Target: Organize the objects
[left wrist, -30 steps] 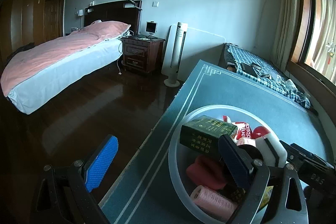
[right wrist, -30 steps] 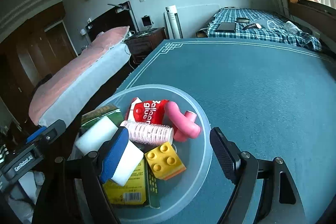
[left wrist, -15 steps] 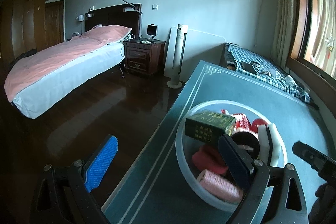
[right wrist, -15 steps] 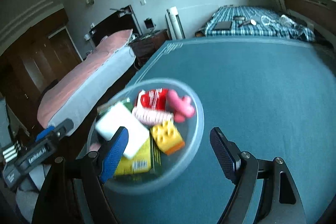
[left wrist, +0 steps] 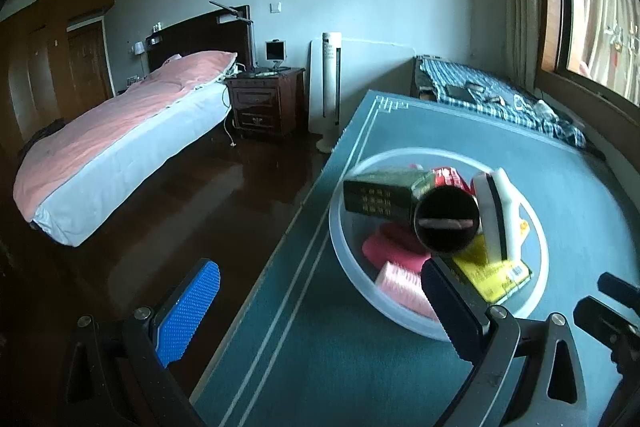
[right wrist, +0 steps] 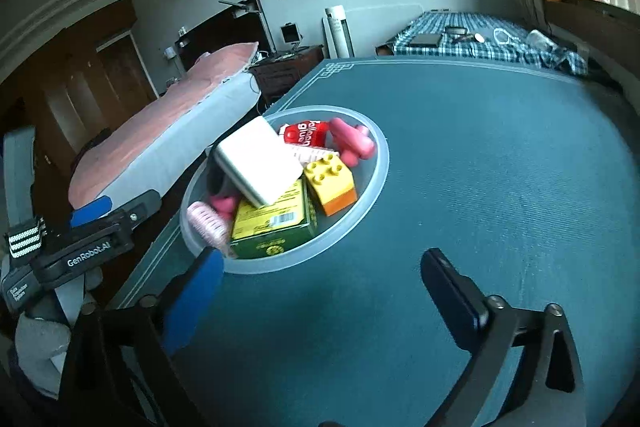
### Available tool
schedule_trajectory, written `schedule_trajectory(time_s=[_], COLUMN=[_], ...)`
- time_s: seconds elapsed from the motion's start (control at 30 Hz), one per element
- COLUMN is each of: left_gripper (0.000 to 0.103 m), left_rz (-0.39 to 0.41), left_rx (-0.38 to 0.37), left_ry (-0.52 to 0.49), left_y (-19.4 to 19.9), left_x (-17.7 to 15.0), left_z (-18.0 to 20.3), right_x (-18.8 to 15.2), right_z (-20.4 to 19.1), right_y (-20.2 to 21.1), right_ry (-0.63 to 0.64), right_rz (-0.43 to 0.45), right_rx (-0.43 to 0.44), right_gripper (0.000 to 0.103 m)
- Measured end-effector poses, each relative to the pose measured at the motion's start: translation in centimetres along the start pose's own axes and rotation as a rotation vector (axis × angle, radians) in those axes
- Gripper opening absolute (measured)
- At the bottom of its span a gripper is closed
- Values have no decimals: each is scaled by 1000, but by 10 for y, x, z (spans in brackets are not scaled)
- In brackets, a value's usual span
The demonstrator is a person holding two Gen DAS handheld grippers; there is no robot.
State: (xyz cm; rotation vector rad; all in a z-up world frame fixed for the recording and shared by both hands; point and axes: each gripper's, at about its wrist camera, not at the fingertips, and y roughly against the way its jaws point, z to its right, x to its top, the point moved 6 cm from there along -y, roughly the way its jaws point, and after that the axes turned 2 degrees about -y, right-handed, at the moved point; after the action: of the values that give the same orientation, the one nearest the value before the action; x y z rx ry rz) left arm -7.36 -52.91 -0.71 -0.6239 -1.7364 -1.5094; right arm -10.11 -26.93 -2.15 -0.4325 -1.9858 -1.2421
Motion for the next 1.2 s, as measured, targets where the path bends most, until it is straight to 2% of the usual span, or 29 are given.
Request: schedule_trajectory(time_s=[0.1,0.23,0.3,0.43,0.5,0.7,1.2], left_gripper=[103,103,103,103,103,103,103], left_rz=[-18,-7,4,21,25,15,-4], left_rx=[6,28,44,62,70,71,71], left_ry=[-7,-31,-46,-54,-54,-61,-55], left_y=[2,7,11,16,17,16,12], left_x=[-5,-8,-9,-11,-11,-16,-20], left_z=[2,6,7,6,4,4,0], right_x=[-5,-3,-2,1,1,-3,-9], right_z=[-5,-8,-12,-22,-25,-17,-37], right_y=[1,6,13,25,22,5,-8], right_ry=[-18,-18,6,98,112,17,110], right_rz=[-16,-2,22,91,75,-9,-45], right_rx=[32,20,1,-90,-85,-15,-9], right_gripper=[102,102,102,102,102,102,103])
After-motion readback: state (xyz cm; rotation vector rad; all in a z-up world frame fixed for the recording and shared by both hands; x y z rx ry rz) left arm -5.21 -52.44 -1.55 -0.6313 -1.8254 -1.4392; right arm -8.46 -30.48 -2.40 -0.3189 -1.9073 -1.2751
